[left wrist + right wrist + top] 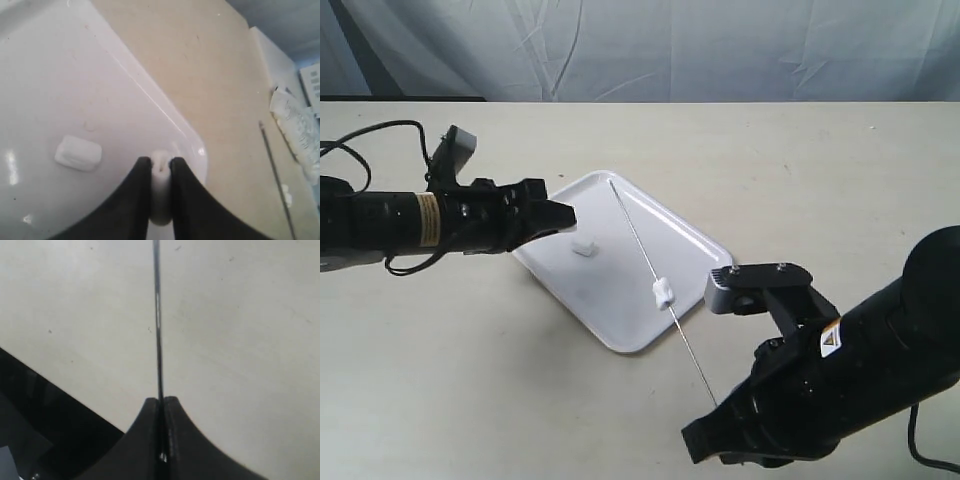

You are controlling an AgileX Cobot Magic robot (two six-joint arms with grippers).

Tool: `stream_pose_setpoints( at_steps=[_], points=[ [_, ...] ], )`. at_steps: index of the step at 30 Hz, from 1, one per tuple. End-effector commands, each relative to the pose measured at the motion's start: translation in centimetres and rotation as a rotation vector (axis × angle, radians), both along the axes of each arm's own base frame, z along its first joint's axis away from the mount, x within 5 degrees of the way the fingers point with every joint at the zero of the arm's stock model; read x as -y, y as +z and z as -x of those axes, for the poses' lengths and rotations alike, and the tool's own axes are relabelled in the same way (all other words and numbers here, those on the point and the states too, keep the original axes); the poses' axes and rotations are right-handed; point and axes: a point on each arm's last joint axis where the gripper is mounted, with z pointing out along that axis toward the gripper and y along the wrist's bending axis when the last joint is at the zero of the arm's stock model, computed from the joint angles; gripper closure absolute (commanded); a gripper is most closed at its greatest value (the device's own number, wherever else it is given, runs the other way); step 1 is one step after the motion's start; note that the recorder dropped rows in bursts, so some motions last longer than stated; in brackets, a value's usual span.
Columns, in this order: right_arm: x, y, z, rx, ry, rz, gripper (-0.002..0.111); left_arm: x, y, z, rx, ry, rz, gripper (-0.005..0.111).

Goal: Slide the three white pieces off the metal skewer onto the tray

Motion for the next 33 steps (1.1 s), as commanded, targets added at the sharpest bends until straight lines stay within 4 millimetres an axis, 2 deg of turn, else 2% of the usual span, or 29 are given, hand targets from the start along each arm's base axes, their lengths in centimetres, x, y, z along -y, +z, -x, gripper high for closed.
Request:
stream_pose_setpoints(
  at_steps=[1,5,9,18,25,33],
  points=[
    [-0.1,0.2,-0.2,0.022,-0.027,-0.025,0.109,1.1,-0.3,0.2,0.047,-0.014,-0.078,0.089],
    [-0.3,0.3,-0.4,0.026,-0.056,-0.046,0.109,1.7,-0.7,0.4,0.065,-0.021,-0.15,0.076],
    [-0.4,0.4,-0.6,0.037,-0.079,-0.063,0.109,1.8,-0.8,0.5,0.052,-0.017,-0.154,0.07],
    [-0.9,0.9,-1.7,0.098,-0.208,-0.143,0.109,3.7,3.3,1.9,0.101,-0.199,0.342,0.07],
    [-1.0,1.1,-2.0,0.102,-0.26,-0.176,0.109,4.3,3.2,2.7,0.048,-0.27,0.333,0.07],
    [-1.1,1.1,-1.9,0.095,-0.264,-0.183,0.109,6.9,3.2,4.3,0.015,-0.352,0.345,0.07]
  ],
)
